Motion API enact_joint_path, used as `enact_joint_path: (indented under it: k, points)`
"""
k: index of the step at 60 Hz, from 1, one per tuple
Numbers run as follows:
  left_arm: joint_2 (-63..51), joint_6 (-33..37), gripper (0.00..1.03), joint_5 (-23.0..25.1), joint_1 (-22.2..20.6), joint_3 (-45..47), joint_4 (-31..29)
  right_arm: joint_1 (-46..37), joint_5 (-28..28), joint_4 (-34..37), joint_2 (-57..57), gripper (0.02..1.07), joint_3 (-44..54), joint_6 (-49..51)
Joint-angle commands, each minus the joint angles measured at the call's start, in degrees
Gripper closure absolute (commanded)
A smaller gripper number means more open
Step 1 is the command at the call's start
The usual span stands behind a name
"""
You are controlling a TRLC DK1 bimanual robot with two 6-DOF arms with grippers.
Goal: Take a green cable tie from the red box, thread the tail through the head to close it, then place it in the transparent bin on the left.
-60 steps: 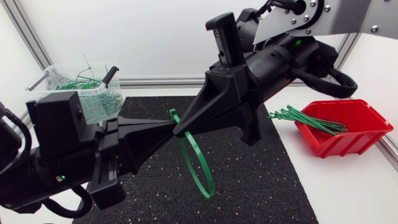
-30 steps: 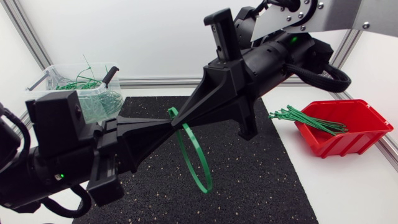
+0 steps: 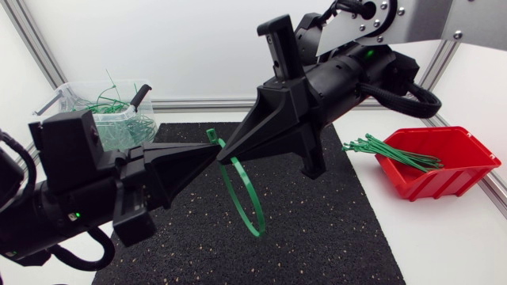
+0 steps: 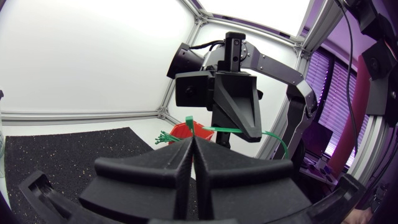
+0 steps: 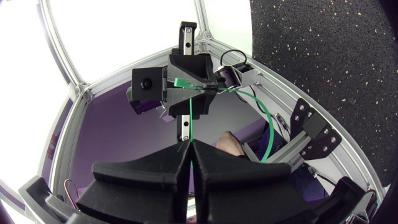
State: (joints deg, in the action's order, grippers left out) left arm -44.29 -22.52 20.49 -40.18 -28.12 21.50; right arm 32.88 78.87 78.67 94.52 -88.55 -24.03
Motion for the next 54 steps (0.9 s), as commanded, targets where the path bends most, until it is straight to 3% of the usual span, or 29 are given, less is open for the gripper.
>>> enact_joint_path:
  k: [1,54]
  points:
    - [-0.4,-0.9,1.00,-0.1,0.2,-0.6,1.0,0.0,0.5,0.6,-0.3,1.01,-0.4,-0.1]
    - [-1.4,-1.0,1.00,0.0,-0.8,-0.5,1.0,-0.2,0.8,-1.9,1.0,1.01,-0.2,0.3]
